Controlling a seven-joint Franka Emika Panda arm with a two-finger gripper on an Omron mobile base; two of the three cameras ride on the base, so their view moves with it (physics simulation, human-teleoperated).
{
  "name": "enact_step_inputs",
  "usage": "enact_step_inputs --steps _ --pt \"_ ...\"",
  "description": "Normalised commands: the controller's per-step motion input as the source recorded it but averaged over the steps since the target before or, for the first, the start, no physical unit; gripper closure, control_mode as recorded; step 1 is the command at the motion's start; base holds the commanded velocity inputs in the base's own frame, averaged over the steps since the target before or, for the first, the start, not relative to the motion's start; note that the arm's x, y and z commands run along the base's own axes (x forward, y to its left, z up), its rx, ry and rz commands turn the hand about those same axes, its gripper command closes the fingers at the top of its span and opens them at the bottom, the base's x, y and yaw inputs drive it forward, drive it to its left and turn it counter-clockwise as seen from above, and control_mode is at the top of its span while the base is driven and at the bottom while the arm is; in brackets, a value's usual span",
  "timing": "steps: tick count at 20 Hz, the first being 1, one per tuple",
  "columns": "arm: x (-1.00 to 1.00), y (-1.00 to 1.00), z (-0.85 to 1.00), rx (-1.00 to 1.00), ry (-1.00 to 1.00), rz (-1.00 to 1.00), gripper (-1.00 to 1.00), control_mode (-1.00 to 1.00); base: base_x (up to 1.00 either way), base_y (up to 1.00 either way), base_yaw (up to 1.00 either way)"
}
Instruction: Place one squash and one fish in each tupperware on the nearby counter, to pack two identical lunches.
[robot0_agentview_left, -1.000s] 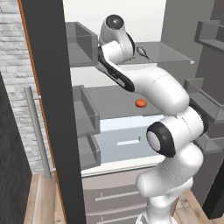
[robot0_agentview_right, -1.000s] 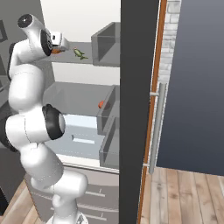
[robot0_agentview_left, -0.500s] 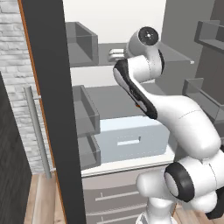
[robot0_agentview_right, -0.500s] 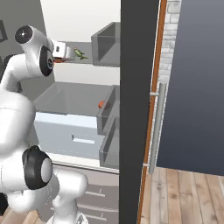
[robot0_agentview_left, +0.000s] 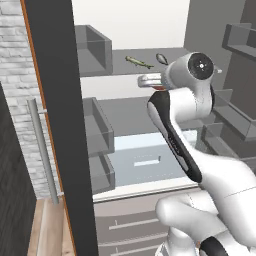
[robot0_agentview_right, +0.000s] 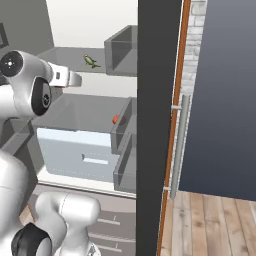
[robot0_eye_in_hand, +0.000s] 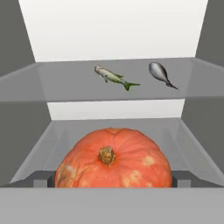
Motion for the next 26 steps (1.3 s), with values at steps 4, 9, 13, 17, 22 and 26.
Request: enact_step_inputs --steps 4,9,13,17,22,26 --pt "-1.00 0.00 0.00 0.00 0.00 0.00 1.00 -1.00 0.00 0.00 0.00" --pt "-0.96 0.00 -0.02 0.00 0.00 0.00 1.00 -1.00 0.00 0.00 0.00" --pt "-0.82 -0.03 -0.17 0.00 0.00 0.00 1.00 -1.00 0.00 0.00 0.00" --pt "-0.22 -0.02 -0.03 0.00 0.00 0.00 1.00 1.00 -0.70 -0.06 0.00" --pt "0.00 0.00 0.00 0.00 0.00 0.00 1.00 1.00 -0.81 -0.09 0.00" --pt "0.00 0.00 0.00 0.00 0.00 0.00 1.00 1.00 -0.73 -0.07 0.00"
